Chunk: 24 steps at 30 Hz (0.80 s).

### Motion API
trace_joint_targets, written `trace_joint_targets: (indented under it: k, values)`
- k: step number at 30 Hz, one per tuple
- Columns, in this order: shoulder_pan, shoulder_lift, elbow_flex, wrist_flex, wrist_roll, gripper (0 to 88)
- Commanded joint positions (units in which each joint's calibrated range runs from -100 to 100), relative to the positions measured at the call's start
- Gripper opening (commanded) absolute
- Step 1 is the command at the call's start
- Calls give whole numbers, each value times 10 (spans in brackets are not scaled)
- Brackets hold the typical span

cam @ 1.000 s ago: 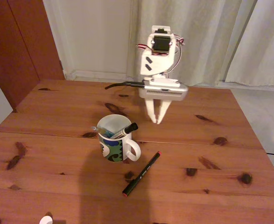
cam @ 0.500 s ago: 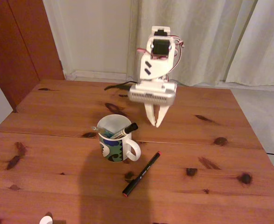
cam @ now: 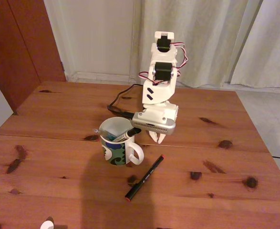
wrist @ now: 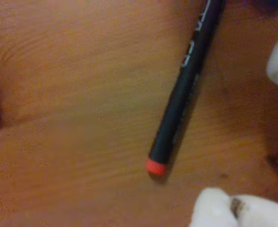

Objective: Clean up the desk and place the pens and markers into the cup

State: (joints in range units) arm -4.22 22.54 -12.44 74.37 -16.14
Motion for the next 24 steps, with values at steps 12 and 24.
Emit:
trace_joint_targets:
  k: [12, 24]
  values:
    - [6, 16, -99, 65, -3, 9]
    - [54, 23, -229, 177, 2, 9]
